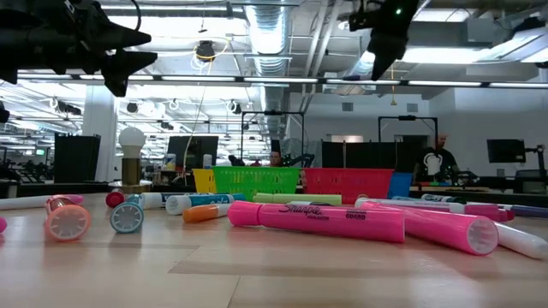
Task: Pick & Place Markers
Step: Put the purple highlighter into the blue bin
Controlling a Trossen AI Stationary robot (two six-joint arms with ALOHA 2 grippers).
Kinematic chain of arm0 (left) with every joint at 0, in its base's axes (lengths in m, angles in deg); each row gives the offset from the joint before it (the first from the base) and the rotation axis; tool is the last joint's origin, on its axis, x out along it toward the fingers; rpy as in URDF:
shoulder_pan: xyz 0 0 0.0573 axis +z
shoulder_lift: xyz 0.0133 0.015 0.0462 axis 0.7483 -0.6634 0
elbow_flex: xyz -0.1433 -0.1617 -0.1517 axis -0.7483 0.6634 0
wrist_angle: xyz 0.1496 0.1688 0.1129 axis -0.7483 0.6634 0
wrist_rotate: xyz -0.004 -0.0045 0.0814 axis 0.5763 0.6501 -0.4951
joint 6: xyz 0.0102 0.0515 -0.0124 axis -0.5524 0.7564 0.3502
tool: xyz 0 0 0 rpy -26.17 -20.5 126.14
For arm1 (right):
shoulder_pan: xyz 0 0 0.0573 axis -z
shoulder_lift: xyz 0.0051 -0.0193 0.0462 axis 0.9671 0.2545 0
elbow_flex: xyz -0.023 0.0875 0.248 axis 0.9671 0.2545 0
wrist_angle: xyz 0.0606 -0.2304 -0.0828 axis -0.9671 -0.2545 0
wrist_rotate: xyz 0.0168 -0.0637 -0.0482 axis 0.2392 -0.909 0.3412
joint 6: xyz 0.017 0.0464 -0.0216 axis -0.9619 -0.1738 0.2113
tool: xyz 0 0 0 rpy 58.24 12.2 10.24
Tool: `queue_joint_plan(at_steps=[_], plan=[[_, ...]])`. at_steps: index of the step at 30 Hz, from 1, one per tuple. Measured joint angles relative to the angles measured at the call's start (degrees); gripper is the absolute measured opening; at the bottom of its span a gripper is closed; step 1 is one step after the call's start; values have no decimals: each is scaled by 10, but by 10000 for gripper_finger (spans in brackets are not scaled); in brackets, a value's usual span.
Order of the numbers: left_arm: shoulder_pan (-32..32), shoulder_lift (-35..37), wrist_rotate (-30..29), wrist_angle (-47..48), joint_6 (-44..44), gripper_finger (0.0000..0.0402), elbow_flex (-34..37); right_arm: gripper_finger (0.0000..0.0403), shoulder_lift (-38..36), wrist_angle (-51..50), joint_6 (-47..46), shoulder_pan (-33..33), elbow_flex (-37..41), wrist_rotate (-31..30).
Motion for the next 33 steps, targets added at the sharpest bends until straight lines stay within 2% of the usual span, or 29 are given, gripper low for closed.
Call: queue_joint_plan(at_steps=[3, 9, 17, 25, 33], plan=[[0, 0, 0, -3, 0, 176, 0, 26, 0, 36, 53, 41, 0, 12], [0, 0, 0, -7, 0, 176, 0, 39, 0, 61, 93, 136, 0, 126], [0, 0, 0, -8, 1, 176, 0, 29, 5, 73, 116, 221, 1, 224], [0, 0, 0, -15, 2, 176, 0, 43, 92, 73, 115, 243, 2, 243], [0, 0, 0, -19, 1, 176, 0, 33, 205, 54, 116, 249, 2, 260]])
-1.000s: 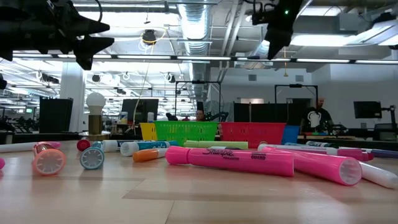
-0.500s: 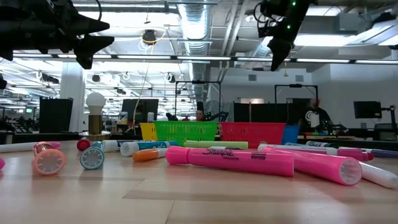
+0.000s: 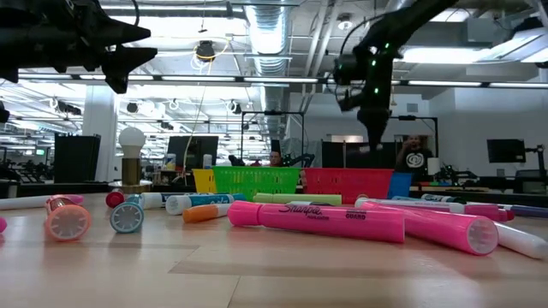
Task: Pick & Place Markers
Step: Put the purple highlighter into the blue bin
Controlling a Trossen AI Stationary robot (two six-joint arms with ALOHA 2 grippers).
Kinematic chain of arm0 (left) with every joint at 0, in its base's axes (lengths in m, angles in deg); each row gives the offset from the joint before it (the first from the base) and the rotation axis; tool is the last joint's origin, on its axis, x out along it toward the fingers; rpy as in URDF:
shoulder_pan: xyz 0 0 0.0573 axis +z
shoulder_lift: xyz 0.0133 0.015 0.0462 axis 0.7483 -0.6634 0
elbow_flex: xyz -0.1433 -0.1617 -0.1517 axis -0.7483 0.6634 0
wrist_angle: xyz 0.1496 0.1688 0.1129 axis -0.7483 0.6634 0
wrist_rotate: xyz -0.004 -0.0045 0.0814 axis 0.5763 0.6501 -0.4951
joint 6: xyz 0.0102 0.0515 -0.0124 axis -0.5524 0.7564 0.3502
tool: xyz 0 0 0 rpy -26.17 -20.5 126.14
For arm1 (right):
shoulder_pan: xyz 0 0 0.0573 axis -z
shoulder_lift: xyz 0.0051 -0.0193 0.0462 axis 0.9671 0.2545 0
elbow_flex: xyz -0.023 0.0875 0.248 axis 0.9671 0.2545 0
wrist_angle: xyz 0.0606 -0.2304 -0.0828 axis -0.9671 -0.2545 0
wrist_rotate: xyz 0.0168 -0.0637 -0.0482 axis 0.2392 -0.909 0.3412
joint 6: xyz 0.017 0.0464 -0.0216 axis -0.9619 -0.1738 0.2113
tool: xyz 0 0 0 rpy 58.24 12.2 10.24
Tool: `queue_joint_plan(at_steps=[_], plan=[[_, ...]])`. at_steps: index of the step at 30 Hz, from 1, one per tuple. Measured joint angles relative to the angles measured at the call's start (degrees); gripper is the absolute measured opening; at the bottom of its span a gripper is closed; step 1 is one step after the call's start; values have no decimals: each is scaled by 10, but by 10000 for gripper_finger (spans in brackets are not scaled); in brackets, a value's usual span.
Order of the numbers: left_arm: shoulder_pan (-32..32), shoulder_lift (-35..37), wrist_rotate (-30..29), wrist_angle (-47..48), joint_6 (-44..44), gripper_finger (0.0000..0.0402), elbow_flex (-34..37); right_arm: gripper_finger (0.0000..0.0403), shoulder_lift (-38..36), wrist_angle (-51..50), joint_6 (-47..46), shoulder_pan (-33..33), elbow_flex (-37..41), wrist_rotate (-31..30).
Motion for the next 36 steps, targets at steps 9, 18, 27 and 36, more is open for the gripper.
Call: queue_joint_plan(at_steps=[9, 18, 27, 36], plan=[[0, 0, 0, -7, 0, 176, 0, 38, 51, -25, 8, 8, 0, 17], [0, 0, 0, -12, 0, 176, 0, 43, 62, 3, 16, 8, 0, 27], [0, 0, 0, -14, 0, 176, 0, 51, 62, -4, 29, 8, 0, 38], [0, 0, 0, -19, 0, 176, 0, 51, 73, -4, 30, 15, 0, 57]])
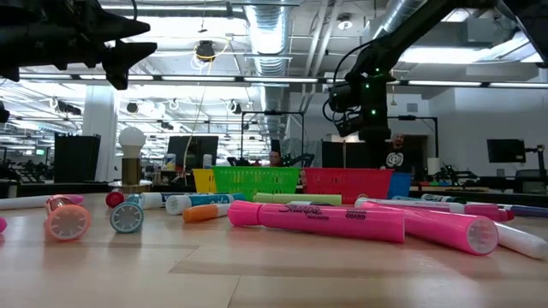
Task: Pick & Place Markers
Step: Put the purple highlighter into the blue bin, then put the yellow highlighter into the blue bin
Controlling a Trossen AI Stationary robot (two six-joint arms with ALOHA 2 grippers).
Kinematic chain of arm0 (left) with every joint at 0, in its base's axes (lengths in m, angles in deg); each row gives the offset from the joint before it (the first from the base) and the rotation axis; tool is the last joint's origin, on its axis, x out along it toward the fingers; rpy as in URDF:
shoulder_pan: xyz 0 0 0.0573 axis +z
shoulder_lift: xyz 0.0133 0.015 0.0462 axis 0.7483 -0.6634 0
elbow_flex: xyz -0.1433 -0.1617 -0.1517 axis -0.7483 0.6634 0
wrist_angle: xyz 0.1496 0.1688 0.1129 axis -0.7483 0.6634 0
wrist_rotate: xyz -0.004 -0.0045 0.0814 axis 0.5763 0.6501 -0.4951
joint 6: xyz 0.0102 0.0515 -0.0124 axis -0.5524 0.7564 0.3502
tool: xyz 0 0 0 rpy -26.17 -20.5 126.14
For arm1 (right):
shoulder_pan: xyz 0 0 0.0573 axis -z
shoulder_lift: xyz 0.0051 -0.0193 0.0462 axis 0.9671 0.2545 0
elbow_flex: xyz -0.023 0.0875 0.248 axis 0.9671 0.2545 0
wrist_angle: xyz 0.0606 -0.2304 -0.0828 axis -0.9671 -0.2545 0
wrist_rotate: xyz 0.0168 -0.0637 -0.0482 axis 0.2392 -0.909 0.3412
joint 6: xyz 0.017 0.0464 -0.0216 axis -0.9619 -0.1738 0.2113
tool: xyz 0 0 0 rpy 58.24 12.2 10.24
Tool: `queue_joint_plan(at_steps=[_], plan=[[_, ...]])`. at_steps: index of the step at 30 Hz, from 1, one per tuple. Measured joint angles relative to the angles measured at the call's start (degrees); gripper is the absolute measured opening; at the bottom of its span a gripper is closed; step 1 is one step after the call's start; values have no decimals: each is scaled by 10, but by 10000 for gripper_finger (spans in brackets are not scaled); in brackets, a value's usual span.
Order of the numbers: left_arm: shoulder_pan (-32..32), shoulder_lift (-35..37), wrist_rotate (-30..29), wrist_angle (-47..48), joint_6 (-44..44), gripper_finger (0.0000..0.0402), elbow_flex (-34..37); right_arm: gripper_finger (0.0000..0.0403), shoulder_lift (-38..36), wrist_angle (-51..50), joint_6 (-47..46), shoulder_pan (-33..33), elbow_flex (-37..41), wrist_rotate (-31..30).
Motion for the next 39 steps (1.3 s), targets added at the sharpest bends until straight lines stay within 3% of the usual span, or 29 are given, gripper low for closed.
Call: queue_joint_plan(at_steps=[20, 29, 39], plan=[[0, 0, 0, -9, 0, 176, 0, 52, 21, 3, 0, 4, 0, 2], [0, 0, 0, -13, 0, 176, 0, 53, 21, 1, 0, 4, 0, 30], [0, 0, 0, -21, 0, 176, 0, 94, 21, -15, 0, 4, 0, 29]])
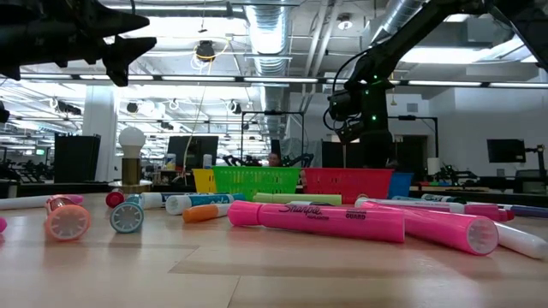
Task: Pick & Place Markers
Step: Put the yellow highlighter into the blue bin
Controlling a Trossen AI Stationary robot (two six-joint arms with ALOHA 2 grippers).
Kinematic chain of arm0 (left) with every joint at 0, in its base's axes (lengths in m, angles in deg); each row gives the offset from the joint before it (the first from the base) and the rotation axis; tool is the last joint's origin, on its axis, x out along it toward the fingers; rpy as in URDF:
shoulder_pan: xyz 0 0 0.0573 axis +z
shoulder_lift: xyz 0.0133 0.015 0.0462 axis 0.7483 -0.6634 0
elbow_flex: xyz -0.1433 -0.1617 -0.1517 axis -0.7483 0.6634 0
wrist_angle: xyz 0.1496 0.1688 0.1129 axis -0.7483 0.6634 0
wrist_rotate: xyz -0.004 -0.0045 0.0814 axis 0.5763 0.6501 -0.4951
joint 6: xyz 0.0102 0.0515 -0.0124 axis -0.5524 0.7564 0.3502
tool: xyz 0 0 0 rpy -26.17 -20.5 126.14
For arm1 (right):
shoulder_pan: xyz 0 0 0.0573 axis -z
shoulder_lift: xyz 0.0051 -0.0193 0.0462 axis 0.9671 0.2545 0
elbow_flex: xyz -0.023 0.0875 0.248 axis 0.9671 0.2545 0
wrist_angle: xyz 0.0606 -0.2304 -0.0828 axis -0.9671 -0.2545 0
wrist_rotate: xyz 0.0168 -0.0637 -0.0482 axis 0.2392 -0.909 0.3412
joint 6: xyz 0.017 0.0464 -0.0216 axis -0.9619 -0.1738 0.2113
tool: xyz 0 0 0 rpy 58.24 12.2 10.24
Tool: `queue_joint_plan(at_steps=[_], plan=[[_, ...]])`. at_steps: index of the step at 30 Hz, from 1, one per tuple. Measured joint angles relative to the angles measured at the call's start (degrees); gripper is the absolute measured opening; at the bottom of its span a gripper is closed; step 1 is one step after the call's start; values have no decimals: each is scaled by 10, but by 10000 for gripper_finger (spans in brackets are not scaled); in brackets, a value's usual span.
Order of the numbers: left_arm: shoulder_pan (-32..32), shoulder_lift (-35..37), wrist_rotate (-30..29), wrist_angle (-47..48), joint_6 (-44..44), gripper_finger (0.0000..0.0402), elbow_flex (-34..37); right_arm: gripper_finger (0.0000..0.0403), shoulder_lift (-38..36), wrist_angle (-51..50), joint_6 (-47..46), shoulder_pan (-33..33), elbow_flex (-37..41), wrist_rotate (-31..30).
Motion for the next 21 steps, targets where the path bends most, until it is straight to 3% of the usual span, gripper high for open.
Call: queue_joint_plan(at_steps=[7, 13, 18, 21], plan=[[0, 0, 0, -4, 0, 176, 0, 116, 0, -29, -22, -5, -13, -24], [0, 0, 0, -8, 0, 176, 0, 104, -1, -131, -50, -15, -92, -29], [0, 0, 0, -9, 0, 176, 0, 96, -14, -249, -82, -43, -177, 50], [0, 0, 0, -9, 0, 176, 0, 95, -58, -273, -97, -73, -181, 112]])
